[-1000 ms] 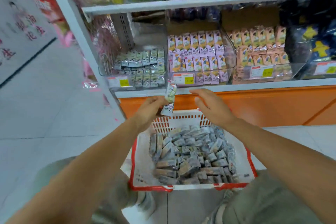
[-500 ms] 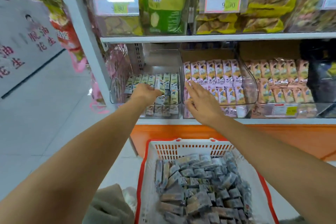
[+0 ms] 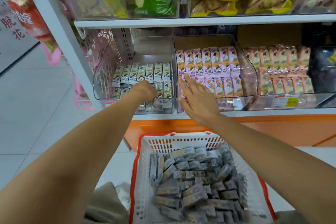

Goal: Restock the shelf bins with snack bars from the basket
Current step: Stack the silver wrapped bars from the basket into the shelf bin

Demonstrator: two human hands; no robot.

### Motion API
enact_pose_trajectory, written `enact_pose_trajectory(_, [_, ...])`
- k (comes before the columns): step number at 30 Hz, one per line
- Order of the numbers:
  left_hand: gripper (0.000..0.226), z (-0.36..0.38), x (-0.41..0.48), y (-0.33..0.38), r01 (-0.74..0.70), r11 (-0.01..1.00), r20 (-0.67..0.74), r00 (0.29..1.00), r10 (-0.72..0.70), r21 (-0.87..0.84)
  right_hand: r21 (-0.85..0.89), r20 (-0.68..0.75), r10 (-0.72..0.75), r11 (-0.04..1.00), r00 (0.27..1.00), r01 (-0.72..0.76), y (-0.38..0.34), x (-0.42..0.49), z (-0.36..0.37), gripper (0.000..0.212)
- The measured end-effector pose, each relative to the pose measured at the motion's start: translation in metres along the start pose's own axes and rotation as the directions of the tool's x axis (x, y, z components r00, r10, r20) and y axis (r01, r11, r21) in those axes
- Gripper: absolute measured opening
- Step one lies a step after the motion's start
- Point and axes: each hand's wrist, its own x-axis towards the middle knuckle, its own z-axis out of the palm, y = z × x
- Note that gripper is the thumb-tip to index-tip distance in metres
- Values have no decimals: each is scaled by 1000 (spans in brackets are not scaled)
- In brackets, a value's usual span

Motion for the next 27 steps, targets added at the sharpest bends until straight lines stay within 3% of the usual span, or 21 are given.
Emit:
enact_pose_trajectory(6, [31, 3, -13, -3, -120, 989, 1, 993, 121, 83, -7, 9, -11, 1000, 1000, 11, 2, -1, 2, 70])
enact_pose_trajectory(8, [37, 7, -27, -10, -235, 968, -191, 950, 248, 90, 1, 11, -31, 1000, 999, 31, 2, -3, -1, 71])
enact_pose_trajectory(10, [39, 17, -46, -22, -382, 914, -460, 793, 399, 136, 64, -6, -44, 997, 999, 45, 2, -9, -3, 67])
enact_pose_trajectory(12, [35, 28, -71, -38, -452, 860, -611, 619, 493, 235, 155, -78, -51, 986, 996, 62, 1, -23, 1, 60])
enact_pose_trajectory(14, [33, 43, -92, -58, -462, 846, -647, 564, 512, 267, 182, -157, -77, 978, 985, 106, 0, -45, 11, 58])
enact_pose_trajectory(16, [32, 65, -106, -82, -429, 868, -618, 619, 485, 251, 157, -213, -148, 971, 966, 183, -5, -70, 26, 52])
enact_pose_trajectory(19, [34, 107, -119, -116, -304, 930, -463, 807, 367, 207, 138, -167, -245, 953, 955, 269, -10, -105, 56, 43])
enact_pose_trajectory(21, [42, 137, -127, -133, -159, 966, -302, 928, 217, 205, 163, 54, -228, 962, 972, 217, -11, -126, 79, 42])
enact_pose_trajectory(23, [53, 166, -134, -147, -55, 977, -186, 978, 95, 208, 116, 306, -160, 985, 938, 130, -8, -145, 102, 44])
enact_pose_trajectory(25, [64, 189, -140, -154, -16, 985, -105, 994, 35, 174, 2, 546, -73, 996, 835, 86, -5, -160, 123, 44])
enact_pose_trajectory(27, [70, 208, -144, -157, -4, 990, -66, 998, 14, 142, -59, 733, -7, 995, 680, 74, -4, -175, 142, 45])
